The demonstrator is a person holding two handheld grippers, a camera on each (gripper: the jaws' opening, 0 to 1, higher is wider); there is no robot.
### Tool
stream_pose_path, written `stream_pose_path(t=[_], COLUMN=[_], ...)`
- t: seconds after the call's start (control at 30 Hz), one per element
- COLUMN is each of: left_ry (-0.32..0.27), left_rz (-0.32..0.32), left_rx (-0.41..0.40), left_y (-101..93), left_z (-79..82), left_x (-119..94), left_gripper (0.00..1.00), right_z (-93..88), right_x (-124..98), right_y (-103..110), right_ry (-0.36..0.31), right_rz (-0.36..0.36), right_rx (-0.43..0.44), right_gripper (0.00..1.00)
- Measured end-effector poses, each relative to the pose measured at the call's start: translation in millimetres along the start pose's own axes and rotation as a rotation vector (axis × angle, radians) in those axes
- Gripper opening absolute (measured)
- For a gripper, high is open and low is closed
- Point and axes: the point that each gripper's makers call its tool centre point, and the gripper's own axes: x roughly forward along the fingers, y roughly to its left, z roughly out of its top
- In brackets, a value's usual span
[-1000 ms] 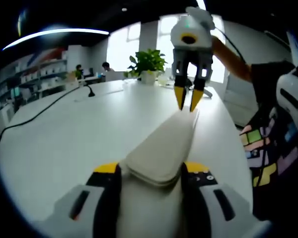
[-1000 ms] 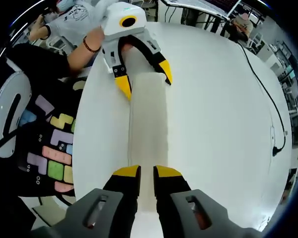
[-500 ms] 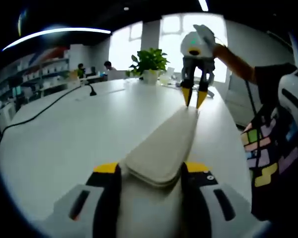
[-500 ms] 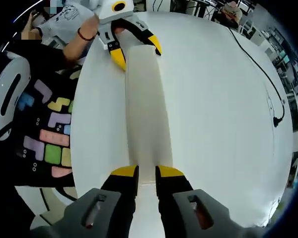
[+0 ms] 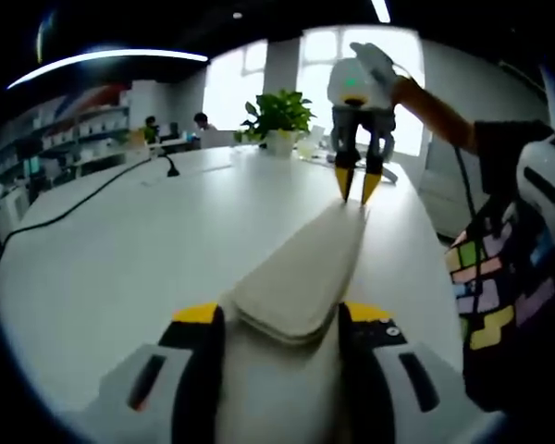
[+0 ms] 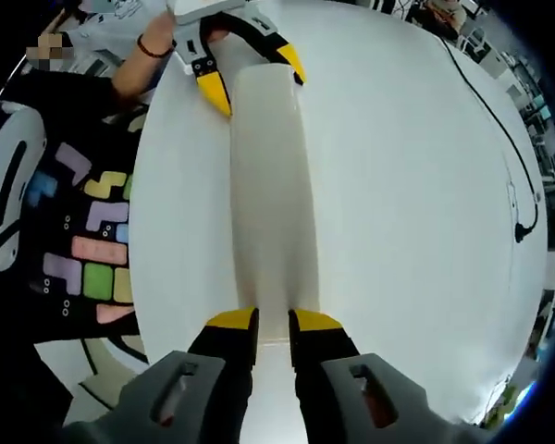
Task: Arrange the utensils inside the cutlery case until each visible utensil rests in its matching compartment.
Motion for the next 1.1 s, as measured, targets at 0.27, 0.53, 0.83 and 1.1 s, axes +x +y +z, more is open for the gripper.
stream_pose_path(t=[0.27, 0.53, 0.83, 1.1], left_ry=[0.026, 0.114, 0.565, 0.806], left_rz=[0.065, 0.007, -0.106, -0.117], left_rx=[0.041, 0.153, 0.363, 0.451], left_y=[6.2, -12.0, -23.9, -24.5], left_z=[2.5, 42.9, 46.5, 22.0], left_x=[-28.6, -55.0, -28.3, -11.3], left_gripper=[0.55, 0.17, 0.03, 0.04], right_z=[-1.8, -1.8, -1.6, -1.9], right_x=[1.3, 1.9, 1.2, 0.3], right_y=[1.2, 1.1, -1.6, -3.8], right_ry=[-0.041, -0.041, -0.019, -0.027], right_rz=[-0.006, -0.002, 0.014, 0.007], right_rx=[0.014, 0.016, 0.017, 0.018], right_gripper=[0.13, 0.13, 0.13, 0.13])
